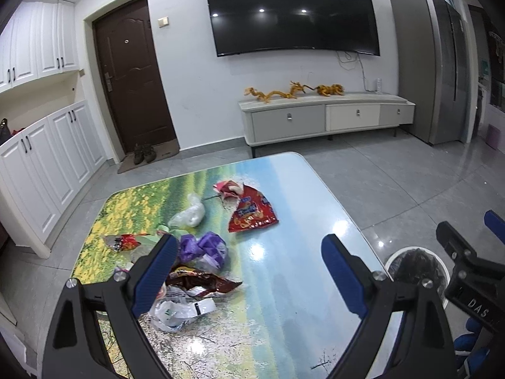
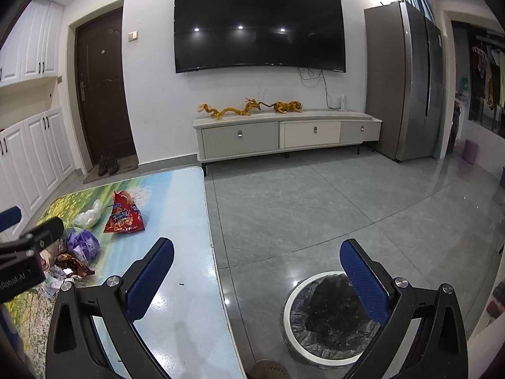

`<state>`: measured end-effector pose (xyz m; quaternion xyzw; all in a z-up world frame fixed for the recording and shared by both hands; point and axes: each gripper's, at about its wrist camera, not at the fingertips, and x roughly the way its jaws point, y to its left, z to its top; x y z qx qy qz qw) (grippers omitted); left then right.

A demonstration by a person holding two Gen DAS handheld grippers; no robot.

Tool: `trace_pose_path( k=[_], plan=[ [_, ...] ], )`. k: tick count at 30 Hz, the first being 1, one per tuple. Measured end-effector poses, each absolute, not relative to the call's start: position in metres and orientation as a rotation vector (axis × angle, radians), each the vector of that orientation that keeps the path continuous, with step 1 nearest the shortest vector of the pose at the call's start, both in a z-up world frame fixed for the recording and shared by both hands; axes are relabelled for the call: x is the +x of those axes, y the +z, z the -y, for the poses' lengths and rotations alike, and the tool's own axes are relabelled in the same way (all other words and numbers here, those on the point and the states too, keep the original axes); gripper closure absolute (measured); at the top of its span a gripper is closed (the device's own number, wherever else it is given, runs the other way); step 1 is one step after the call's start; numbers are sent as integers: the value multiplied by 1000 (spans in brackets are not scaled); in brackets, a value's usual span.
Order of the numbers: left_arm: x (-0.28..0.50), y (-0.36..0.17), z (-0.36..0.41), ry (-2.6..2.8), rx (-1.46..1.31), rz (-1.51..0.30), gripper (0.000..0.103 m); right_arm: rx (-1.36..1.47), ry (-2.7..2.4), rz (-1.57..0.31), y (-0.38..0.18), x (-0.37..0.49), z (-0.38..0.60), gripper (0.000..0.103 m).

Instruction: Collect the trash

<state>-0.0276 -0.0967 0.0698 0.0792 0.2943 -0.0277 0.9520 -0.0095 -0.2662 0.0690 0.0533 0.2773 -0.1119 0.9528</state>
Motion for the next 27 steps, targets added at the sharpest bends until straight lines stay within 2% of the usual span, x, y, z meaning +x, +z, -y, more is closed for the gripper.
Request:
trace_pose_path(
  k=[10,27],
  plan=[
    [-22,59,80,-121,129,-618,10,122,-242,-612,60,-9,260,0],
    [-22,42,49,-261,66,-610,10,74,-381,-599,75,-16,255,0]
  ],
)
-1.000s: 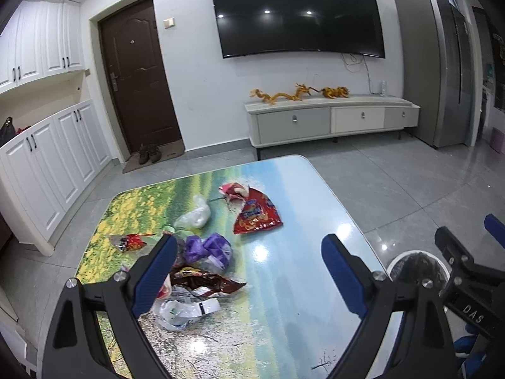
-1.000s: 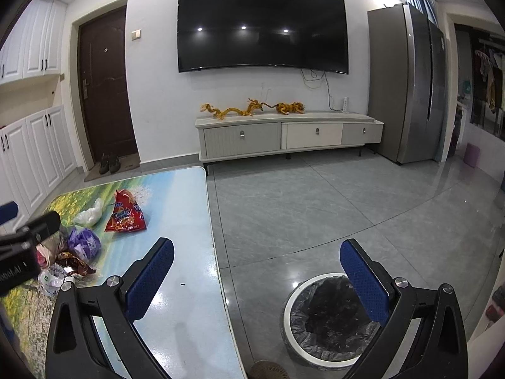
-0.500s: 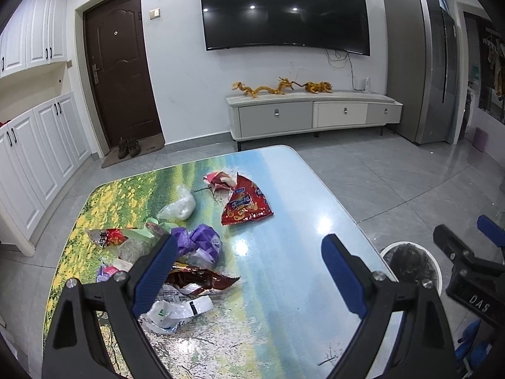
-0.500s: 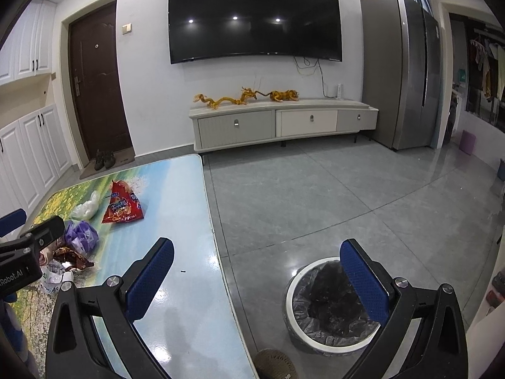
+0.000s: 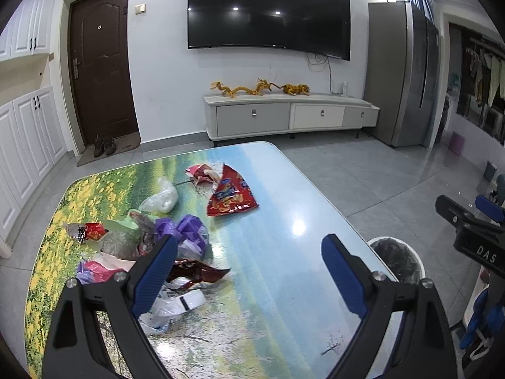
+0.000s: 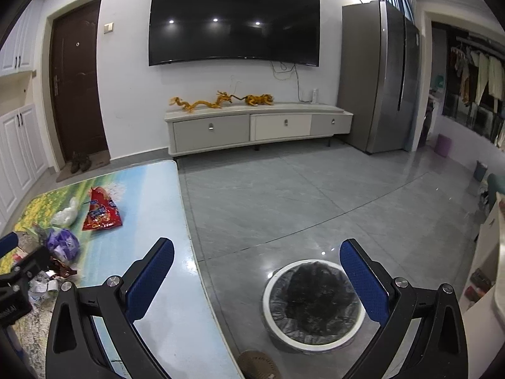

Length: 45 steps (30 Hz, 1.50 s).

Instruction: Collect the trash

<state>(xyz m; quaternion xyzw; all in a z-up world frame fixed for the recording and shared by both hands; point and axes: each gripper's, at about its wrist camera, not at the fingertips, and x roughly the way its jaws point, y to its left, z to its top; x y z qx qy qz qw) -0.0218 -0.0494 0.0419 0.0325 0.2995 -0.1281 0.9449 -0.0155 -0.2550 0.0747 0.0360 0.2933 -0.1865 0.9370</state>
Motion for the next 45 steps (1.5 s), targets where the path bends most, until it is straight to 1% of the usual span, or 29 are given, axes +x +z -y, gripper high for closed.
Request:
trace_pose_path(
  k=[5,10,16,19,20,21,22,23,24,27,31,32,34,35,36,37,38,39,40,45],
  plan=[
    [-17,42,8,-219,20,-596,10,84,-329,-579,85,-12,247,0],
    [-9,35,-58,-99,-3,-602,10,106,-181,-603,86,6,225,0],
    [1,9,-136,29,-63,-690,11,88,146,-713,76,47,166,0],
    [6,-5,-165,60,-117,-741,16,61,271,-755,66,68,134,3],
    [9,-9,-171,60,-130,-756,19,62,301,-770,63,73,127,7],
    [9,-13,-173,55,-141,-767,21,66,334,-793,57,81,119,14],
    [12,-17,-177,48,-155,-781,22,69,372,-828,49,92,107,18],
    [15,-21,-179,42,-164,-794,24,71,389,-845,43,97,100,26],
    [15,-25,-180,38,-169,-803,27,76,409,-866,36,103,93,30],
    [22,-33,-182,28,-192,-834,34,94,446,-933,14,126,76,35],
    [27,-36,-180,-5,-213,-844,38,113,469,-990,-9,149,60,37],
    [29,-37,-178,-12,-211,-851,41,114,472,-998,-13,153,58,39],
    [34,-41,-174,-37,-212,-869,43,117,472,-1011,-19,160,55,42],
    [35,-43,-172,-51,-209,-878,46,123,473,-1019,-23,166,53,46],
    [36,-45,-170,-59,-206,-882,54,129,472,-1024,-26,169,53,55],
    [37,-47,-169,-66,-206,-890,59,142,476,-1029,-29,172,54,56],
    [38,-47,-169,-63,-205,-884,66,149,477,-1027,-28,173,55,56],
    [39,-47,-169,-70,-211,-886,73,149,477,-1022,-28,173,56,59],
    [39,-47,-170,-77,-220,-882,75,146,479,-1016,-27,173,56,66],
    [29,-28,-171,-63,-194,-813,78,154,490,-953,-12,160,72,67]
  ],
)
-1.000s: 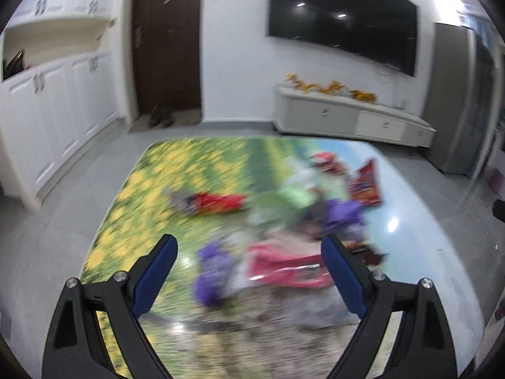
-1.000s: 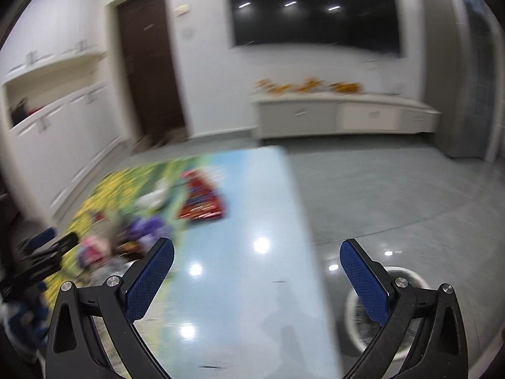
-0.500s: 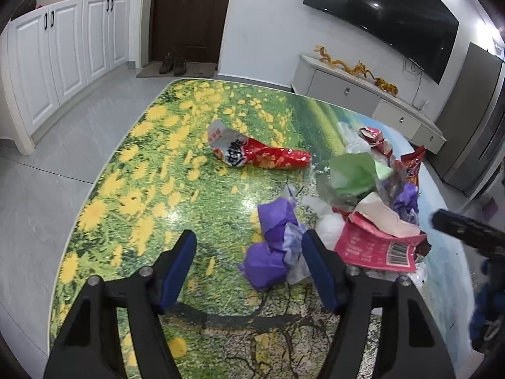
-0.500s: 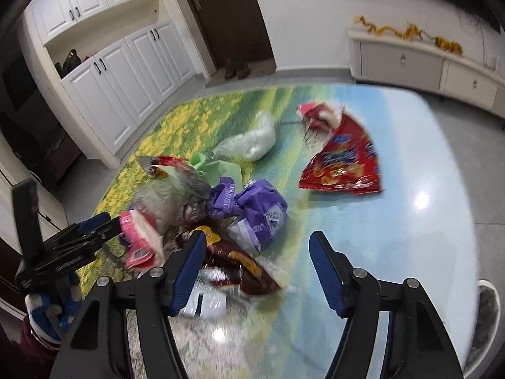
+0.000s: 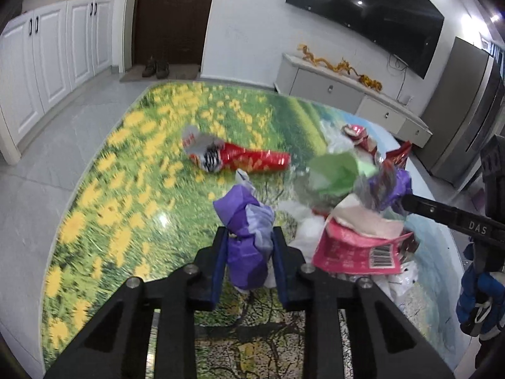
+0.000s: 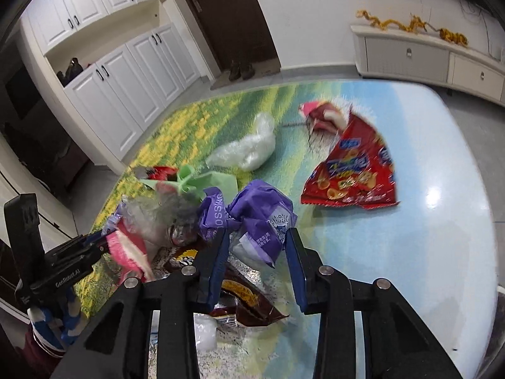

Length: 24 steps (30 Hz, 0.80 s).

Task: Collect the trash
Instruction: 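Grasp the purple plastic bag with the left gripper, then carry the purple bag to the bin and open the left gripper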

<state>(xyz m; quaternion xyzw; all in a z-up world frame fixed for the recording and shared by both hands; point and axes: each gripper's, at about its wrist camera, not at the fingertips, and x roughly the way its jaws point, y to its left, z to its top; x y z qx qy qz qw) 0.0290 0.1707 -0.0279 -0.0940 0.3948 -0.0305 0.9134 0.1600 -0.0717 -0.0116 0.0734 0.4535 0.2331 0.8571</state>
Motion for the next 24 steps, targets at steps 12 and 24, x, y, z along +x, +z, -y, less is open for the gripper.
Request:
trace_pose_path(
  k=[12,24],
  plan=[
    [8,38,-84,-238,-70,-695,78,287,381,-802,31,102,171,68],
    [36,34,168,-686,99,-780,77,403,-149,-854,-20,20,389,67]
  ],
)
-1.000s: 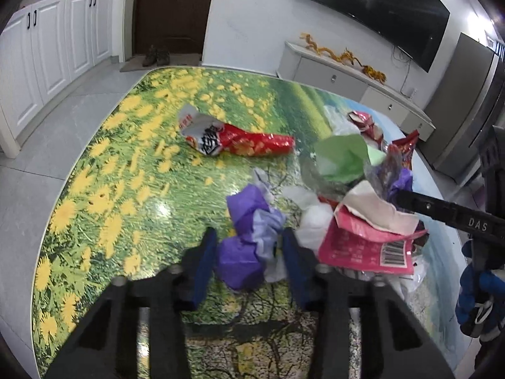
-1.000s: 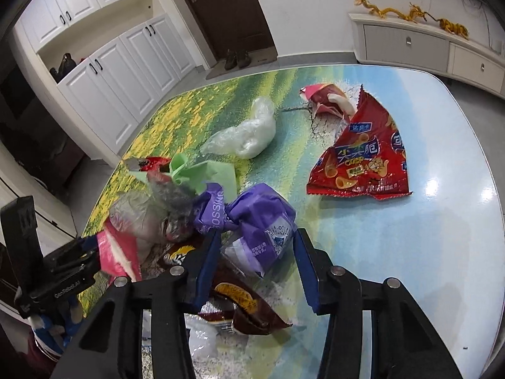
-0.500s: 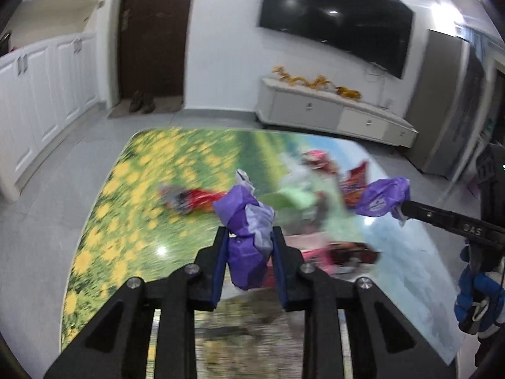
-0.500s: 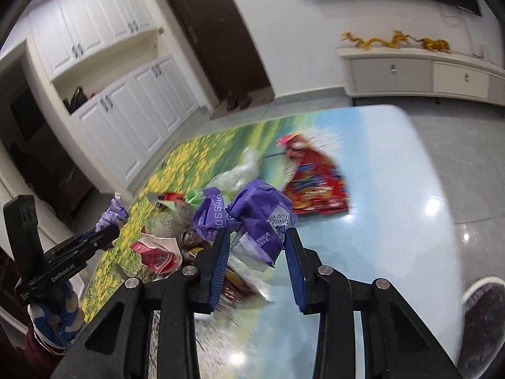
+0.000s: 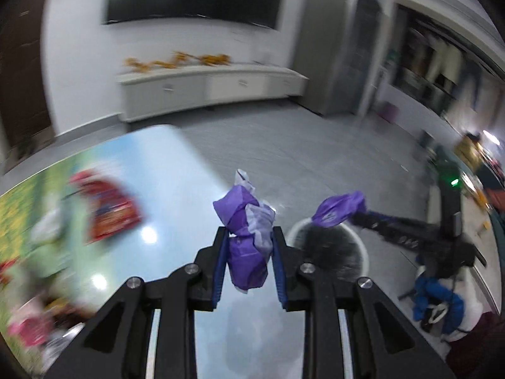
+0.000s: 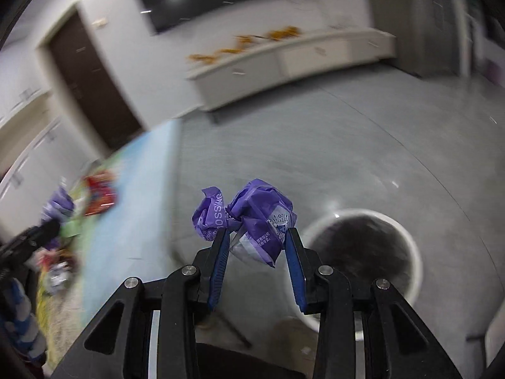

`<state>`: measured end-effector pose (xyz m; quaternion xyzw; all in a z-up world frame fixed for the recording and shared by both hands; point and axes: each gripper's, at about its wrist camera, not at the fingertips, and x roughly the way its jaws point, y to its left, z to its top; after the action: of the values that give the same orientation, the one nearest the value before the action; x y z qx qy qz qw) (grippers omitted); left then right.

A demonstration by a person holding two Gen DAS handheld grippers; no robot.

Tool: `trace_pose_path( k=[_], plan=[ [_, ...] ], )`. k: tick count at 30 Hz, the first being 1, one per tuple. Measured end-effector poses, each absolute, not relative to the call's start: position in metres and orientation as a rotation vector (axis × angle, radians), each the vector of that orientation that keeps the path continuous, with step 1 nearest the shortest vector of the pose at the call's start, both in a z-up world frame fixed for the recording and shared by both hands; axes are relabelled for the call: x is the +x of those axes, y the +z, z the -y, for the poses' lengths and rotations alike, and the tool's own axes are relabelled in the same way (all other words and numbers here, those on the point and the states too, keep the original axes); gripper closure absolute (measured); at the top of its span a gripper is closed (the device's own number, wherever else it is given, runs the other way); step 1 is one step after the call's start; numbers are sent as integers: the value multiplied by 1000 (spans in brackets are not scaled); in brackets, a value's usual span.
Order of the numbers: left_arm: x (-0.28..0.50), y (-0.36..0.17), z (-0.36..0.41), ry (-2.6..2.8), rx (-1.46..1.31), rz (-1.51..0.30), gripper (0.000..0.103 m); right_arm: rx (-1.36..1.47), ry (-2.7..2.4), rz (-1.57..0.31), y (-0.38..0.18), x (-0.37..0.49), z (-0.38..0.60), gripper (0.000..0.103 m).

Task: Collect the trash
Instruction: 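Carry the purple bag to the bin and open the left gripper, then grasp the pink paper box with the left gripper while the right grasps the brown wrapper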

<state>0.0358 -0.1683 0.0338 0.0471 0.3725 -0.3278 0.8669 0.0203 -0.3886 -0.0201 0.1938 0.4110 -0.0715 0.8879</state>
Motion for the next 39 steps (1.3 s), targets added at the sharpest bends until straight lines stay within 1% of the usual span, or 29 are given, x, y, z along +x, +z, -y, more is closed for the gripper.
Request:
trace_pose_path(
  k=[5,7,8,9,10,11,14,17,22,28,33,39],
  plan=[
    [44,14,270,-823,151,-867,77,465,-249,-927,-59,11,445,65],
    [47,6,296,-875,139,-913,74,487,-279,-946,-73,9,462,62],
    [49,0,310,-910,125,-946,68,492,-292,-953,-78,7,467,56],
    [52,-5,323,-936,113,-977,60,498,-314,-963,-84,10,473,50],
    [55,-8,333,-947,107,-990,55,508,-335,-968,-88,8,480,48],
    [56,-10,341,-957,104,-998,48,518,-347,-969,-92,0,486,48],
    [56,-10,356,-977,100,-1010,47,536,-377,-968,-97,-12,498,48],
    [58,-2,351,-962,108,-979,47,529,-388,-959,-94,-19,500,48],
    [54,16,310,-878,112,-906,47,512,-376,-911,-75,-19,491,48],
    [42,39,238,-768,87,-815,47,443,-275,-833,-29,-8,452,48],
    [31,46,158,-659,48,-781,47,359,-132,-796,5,5,395,48],
    [15,50,36,-454,-8,-724,47,275,65,-786,33,27,318,48]
  ],
)
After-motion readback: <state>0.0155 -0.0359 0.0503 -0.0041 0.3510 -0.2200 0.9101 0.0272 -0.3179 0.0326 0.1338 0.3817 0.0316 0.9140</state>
